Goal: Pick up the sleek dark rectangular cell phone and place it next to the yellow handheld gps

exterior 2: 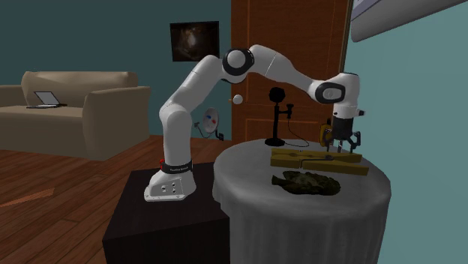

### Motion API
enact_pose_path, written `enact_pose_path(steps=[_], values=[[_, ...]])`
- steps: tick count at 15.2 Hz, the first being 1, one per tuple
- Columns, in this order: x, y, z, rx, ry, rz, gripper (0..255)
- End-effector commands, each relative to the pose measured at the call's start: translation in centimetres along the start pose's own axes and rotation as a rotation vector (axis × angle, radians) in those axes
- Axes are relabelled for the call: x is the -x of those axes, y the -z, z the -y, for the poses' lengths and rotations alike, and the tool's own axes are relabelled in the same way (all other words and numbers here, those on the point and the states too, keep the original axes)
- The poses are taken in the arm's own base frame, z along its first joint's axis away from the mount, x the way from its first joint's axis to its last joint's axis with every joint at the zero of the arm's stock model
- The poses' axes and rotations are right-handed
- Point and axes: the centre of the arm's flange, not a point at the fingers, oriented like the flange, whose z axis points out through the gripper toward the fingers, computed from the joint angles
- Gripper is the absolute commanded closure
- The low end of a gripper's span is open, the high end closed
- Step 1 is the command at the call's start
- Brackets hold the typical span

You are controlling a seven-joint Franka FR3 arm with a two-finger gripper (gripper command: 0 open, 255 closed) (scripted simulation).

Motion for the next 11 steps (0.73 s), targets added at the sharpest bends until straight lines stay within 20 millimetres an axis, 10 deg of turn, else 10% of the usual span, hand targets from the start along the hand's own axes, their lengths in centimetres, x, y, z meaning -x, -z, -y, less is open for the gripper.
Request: enact_pose_path(steps=[1, 11], values=[[0.0, 2.1, 0.1, 0.000, 0.000, 0.000, 0], [0.0, 4.5, 0.1, 0.000, 0.000, 0.000, 0]])
